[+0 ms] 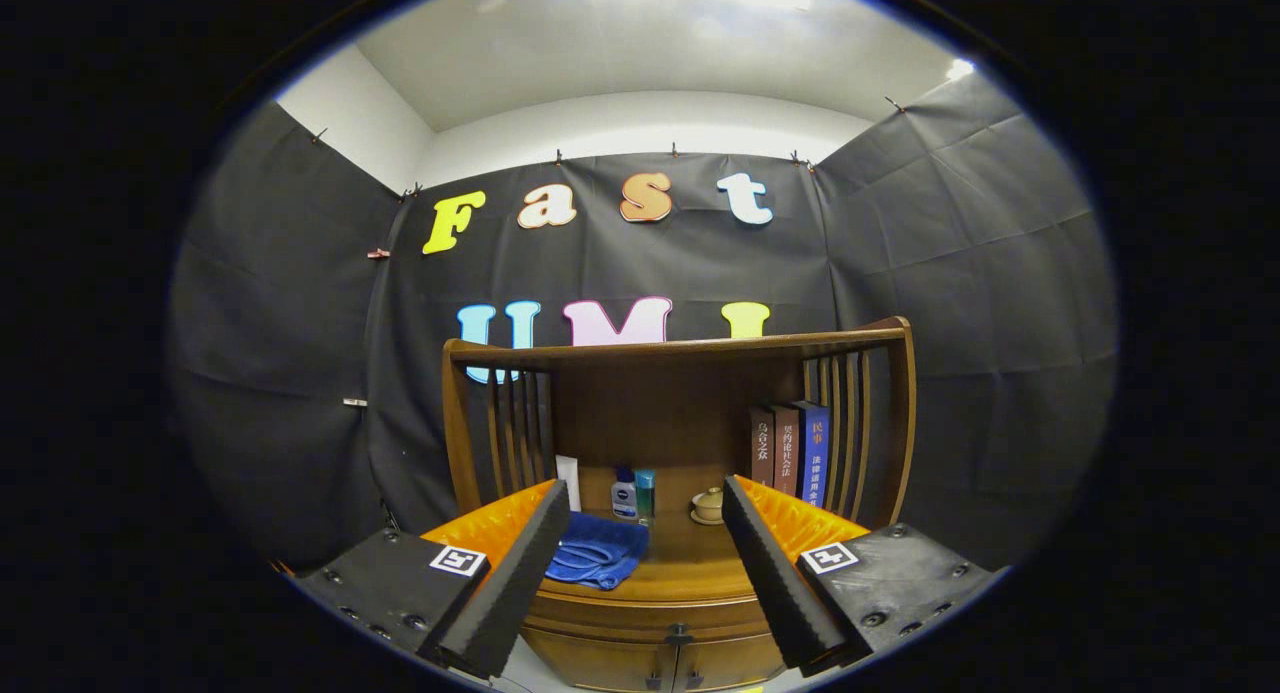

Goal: Pull open the drawer, take out the items inside it, and place them on the countertop above the cabinet.

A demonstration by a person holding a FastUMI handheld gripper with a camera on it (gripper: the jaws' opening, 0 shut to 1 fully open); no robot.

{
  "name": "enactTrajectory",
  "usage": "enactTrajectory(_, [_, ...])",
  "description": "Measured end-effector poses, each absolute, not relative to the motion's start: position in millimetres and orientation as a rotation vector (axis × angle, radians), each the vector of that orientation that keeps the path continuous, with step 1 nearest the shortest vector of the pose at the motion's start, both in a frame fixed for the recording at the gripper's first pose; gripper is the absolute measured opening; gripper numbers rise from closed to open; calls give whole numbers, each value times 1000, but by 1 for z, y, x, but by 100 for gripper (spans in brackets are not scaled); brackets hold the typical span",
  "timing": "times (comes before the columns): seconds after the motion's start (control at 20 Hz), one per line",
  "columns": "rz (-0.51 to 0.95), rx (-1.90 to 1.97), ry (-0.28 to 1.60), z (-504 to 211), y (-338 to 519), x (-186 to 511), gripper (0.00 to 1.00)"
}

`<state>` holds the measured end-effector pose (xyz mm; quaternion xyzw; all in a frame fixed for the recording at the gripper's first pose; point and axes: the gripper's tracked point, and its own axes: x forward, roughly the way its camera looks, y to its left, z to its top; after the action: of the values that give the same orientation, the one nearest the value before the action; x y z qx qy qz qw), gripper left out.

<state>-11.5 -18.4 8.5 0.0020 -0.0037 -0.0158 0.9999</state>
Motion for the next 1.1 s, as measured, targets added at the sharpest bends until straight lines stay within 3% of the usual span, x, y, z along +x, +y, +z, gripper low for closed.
enactTrajectory(1.1, [-56,18,42,-29,-39,-7,99])
